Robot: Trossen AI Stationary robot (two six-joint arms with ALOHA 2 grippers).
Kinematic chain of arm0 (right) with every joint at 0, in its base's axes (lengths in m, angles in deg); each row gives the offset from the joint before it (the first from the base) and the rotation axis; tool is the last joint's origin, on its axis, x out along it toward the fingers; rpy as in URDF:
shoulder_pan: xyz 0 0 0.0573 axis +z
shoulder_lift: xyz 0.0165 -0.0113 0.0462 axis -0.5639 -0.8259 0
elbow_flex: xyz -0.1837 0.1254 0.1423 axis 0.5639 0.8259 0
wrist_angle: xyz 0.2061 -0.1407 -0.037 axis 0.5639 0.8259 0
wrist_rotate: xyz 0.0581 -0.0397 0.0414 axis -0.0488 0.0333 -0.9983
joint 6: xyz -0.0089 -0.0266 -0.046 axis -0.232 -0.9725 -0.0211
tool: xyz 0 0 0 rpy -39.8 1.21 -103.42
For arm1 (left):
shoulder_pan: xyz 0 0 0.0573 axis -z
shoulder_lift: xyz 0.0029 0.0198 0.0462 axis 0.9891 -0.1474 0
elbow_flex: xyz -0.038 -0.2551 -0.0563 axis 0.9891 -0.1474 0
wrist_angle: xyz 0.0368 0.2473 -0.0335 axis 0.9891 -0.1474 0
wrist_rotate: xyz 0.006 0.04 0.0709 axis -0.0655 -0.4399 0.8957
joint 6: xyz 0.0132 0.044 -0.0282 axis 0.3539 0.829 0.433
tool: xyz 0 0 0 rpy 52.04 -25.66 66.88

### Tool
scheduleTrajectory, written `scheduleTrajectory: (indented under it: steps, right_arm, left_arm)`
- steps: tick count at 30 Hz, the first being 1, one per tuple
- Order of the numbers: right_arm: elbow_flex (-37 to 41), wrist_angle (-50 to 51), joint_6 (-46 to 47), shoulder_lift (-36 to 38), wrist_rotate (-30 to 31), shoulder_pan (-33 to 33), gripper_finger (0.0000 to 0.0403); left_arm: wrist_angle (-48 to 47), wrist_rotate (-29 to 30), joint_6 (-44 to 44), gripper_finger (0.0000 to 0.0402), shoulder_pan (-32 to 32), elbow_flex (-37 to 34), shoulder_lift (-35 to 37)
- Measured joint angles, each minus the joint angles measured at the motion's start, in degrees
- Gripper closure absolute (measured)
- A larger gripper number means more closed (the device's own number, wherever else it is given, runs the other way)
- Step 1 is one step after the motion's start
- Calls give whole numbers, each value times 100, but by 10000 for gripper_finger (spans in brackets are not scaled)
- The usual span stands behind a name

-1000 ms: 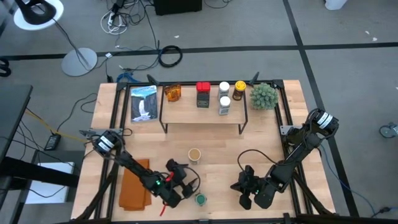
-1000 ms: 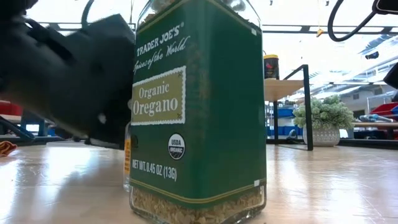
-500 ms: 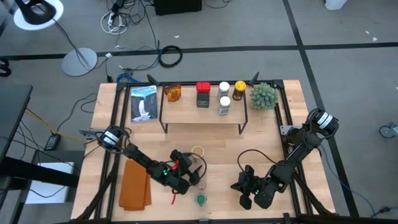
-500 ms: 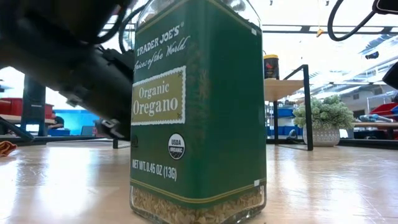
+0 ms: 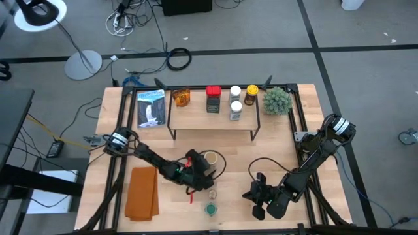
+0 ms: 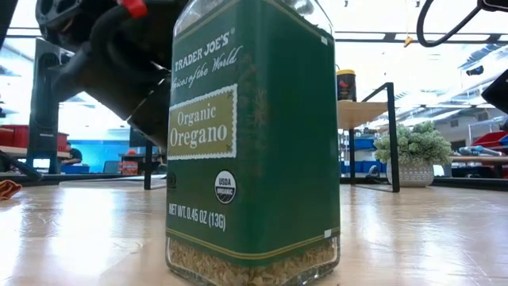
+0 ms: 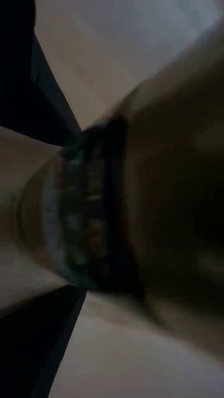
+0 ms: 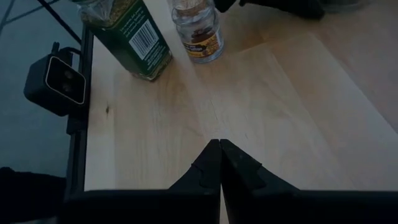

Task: Shelf spices
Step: Put the gold seasoning bottle on the shelf

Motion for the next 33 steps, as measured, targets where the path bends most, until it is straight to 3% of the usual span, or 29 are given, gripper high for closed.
scheduleTrajectory:
  steps: [6, 14, 19, 28, 33]
  right_arm:
    - [0, 0, -52, 0, 0, 0, 398]
    - [0, -3, -47, 0, 118, -2, 398]
    - [0, -2, -42, 0, 199, -2, 400]
    - [0, -4, -31, 0, 214, -1, 398]
    - [0, -4, -31, 0, 212, -2, 401]
  left_arm:
    - [196, -331, 163, 23, -65, 0, -1]
    - [305, -409, -90, 154, -130, 0, -7]
    - [423, -378, -463, 155, -99, 0, -7]
    - [363, 704, -964, 155, 220, 2, 585]
    - [-508, 1153, -1134, 155, 253, 135, 1208]
